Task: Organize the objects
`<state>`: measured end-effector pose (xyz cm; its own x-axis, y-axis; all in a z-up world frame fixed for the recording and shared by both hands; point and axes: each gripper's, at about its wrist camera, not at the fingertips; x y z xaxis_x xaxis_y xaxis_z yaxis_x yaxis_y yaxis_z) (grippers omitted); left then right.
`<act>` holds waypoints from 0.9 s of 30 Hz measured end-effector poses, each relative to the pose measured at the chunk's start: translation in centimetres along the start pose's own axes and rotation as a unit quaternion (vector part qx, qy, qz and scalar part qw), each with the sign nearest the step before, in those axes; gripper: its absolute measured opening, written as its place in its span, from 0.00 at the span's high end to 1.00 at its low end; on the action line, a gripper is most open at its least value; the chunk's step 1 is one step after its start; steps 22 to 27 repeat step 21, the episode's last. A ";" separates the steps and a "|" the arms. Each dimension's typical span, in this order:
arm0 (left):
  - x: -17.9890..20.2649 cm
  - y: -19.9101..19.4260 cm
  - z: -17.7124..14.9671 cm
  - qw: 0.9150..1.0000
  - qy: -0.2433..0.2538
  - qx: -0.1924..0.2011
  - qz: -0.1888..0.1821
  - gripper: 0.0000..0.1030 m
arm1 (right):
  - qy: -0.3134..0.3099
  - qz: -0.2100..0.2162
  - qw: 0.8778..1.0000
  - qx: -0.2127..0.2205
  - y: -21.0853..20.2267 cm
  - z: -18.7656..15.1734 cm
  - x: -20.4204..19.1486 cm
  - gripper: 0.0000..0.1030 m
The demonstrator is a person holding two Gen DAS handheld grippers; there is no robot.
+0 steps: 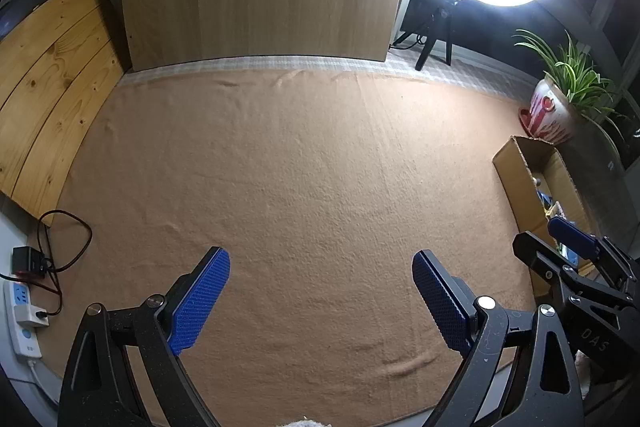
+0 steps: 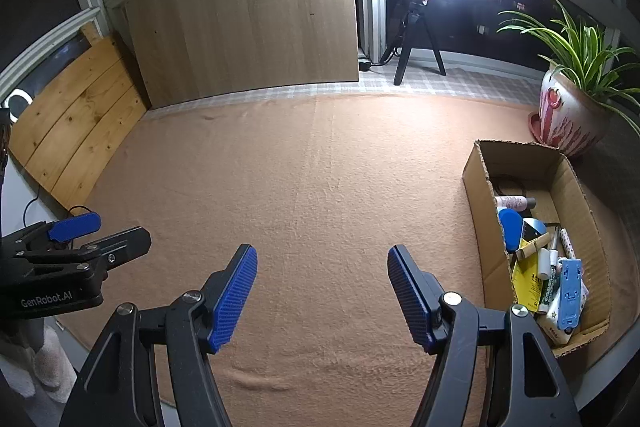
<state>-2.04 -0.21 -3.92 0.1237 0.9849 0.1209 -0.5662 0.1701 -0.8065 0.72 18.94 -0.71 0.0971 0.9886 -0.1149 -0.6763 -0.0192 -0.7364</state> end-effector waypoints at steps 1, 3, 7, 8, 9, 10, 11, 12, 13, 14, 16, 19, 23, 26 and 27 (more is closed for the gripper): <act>0.0 0.0 0.0 1.000 0.000 0.000 0.000 0.08 | 0.000 0.000 1.000 0.000 0.0 0.0 0.0 0.38; 0.0 0.0 0.0 1.000 0.000 0.000 0.000 0.08 | 0.000 0.000 1.000 0.000 0.0 0.0 0.0 0.38; 0.0 0.0 0.0 1.000 0.000 0.000 -0.001 0.08 | 0.000 0.000 1.000 -0.001 0.1 -0.1 0.1 0.38; 0.0 0.1 0.0 1.000 0.001 -0.001 -0.001 0.08 | 0.001 0.000 1.000 -0.001 0.1 -0.1 0.2 0.38; -0.1 0.2 0.0 1.000 0.001 -0.001 -0.002 0.08 | 0.001 0.000 1.000 -0.001 0.1 -0.1 0.2 0.38; -0.1 0.3 0.0 1.000 0.001 -0.002 -0.002 0.08 | 0.001 0.000 1.000 -0.001 0.1 -0.1 0.2 0.38; -0.1 0.4 0.0 1.000 0.000 -0.003 -0.003 0.08 | 0.000 0.001 1.000 -0.002 0.1 -0.1 0.2 0.38; -0.2 0.5 0.0 1.000 -0.001 -0.003 -0.005 0.08 | 0.000 0.000 1.000 -0.002 0.1 -0.2 0.1 0.38; -0.2 0.6 -0.1 1.000 -0.002 -0.003 -0.005 0.08 | 0.000 0.000 1.000 -0.002 0.2 -0.2 0.1 0.38; -0.3 0.7 -0.1 1.000 -0.002 -0.003 -0.004 0.08 | 0.000 0.000 1.000 -0.003 0.2 -0.2 0.1 0.38; -0.5 1.0 -0.2 1.000 -0.004 -0.005 -0.002 0.08 | -0.001 -0.002 1.000 -0.006 0.5 -0.2 0.0 0.38; -1.0 1.7 -0.3 1.000 -0.012 -0.011 0.000 0.08 | -0.002 -0.006 1.000 -0.011 1.2 -0.3 -0.1 0.38; -1.5 2.5 -0.3 1.000 -0.017 -0.015 0.005 0.08 | -0.001 -0.009 1.000 -0.016 1.9 -0.5 -0.2 0.37; -1.5 2.5 -0.3 1.000 -0.017 -0.015 0.005 0.08 | -0.001 -0.009 1.000 -0.016 1.9 -0.5 -0.2 0.37; -1.5 2.5 -0.3 1.000 -0.017 -0.015 0.005 0.08 | -0.001 -0.009 1.000 -0.016 1.9 -0.5 -0.2 0.37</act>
Point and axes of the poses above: each gripper's, at about its wrist camera, not at the fingertips, and y roughly the way its jaws point, x to its right, z to its top, and after that the axes turned 4 degrees about x, right-handed
